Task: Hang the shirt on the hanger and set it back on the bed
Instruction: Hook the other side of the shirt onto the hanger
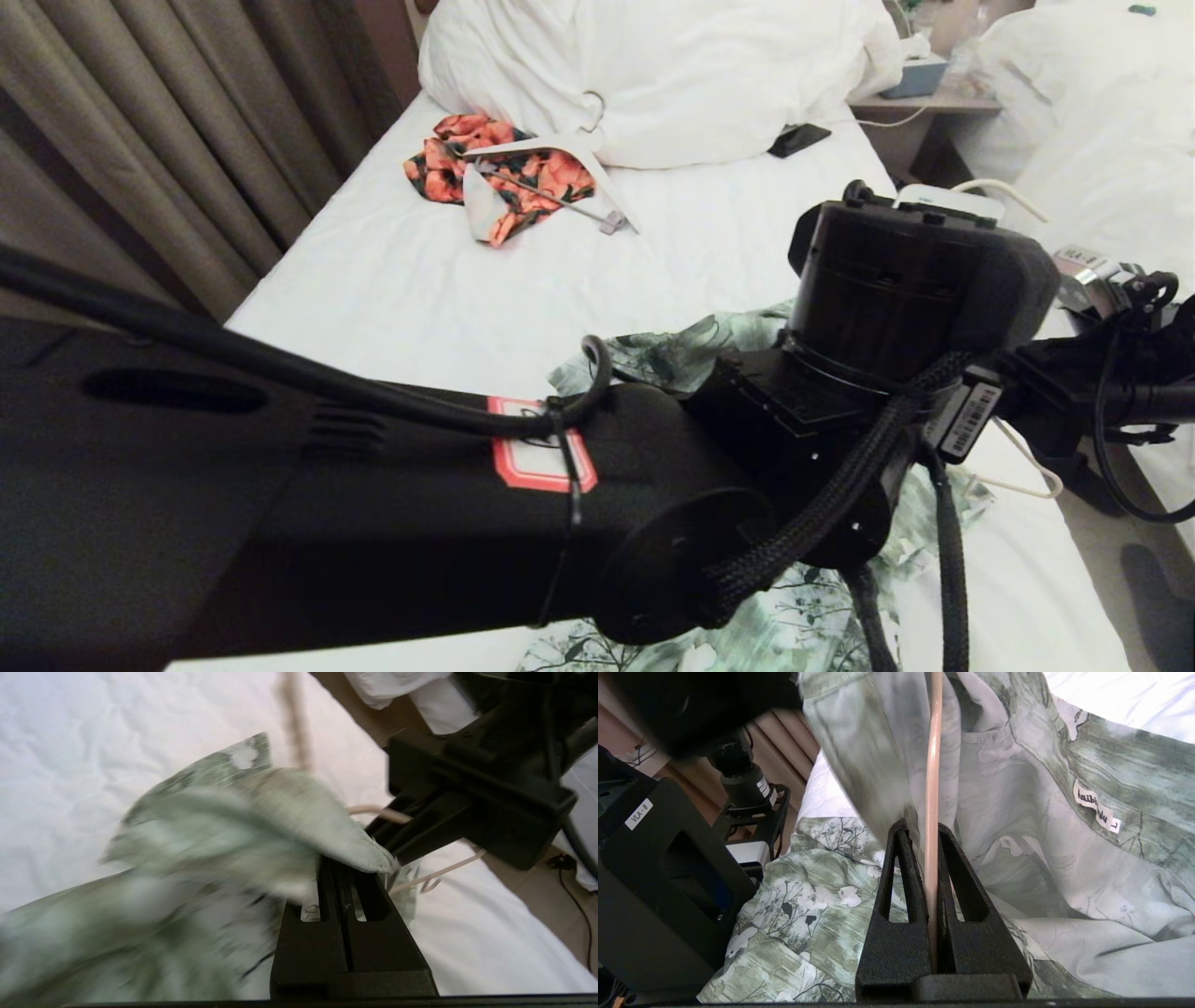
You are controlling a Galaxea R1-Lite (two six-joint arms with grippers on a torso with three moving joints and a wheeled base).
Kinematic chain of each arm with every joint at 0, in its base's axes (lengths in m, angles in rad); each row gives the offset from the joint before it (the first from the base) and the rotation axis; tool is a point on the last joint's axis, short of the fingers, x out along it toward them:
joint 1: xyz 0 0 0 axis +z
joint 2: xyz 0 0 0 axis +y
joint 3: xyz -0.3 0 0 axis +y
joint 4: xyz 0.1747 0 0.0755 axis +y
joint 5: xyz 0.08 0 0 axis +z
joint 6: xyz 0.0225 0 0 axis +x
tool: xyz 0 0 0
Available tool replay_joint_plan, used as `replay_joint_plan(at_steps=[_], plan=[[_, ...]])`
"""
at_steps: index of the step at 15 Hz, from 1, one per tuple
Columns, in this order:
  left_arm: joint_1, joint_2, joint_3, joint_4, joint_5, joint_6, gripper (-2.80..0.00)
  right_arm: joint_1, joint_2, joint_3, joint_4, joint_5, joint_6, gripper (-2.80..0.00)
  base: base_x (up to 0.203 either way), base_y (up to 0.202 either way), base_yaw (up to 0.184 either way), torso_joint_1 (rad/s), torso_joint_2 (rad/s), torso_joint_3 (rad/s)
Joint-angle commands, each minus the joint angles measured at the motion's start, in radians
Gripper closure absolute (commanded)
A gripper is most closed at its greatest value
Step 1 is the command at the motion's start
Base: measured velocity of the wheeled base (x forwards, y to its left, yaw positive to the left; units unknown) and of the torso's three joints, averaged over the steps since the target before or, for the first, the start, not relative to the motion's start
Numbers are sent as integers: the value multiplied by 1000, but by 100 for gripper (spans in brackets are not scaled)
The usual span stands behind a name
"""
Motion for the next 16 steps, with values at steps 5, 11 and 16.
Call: replay_joint_plan(at_steps=[5, 11, 16], plan=[[-46, 106, -179, 33, 8, 8, 0, 4, 9, 5, 2, 8, -5, 0, 0, 0, 0, 0, 0, 0], [-133, 44, -47, 48, 30, -12, 0, 1, 3, 1, 2, 8, -5, 0, 0, 0, 0, 0, 0, 0], [-155, -20, 126, 44, 41, -86, 0, -5, -2, -2, 2, 8, -5, 0, 0, 0, 0, 0, 0, 0]])
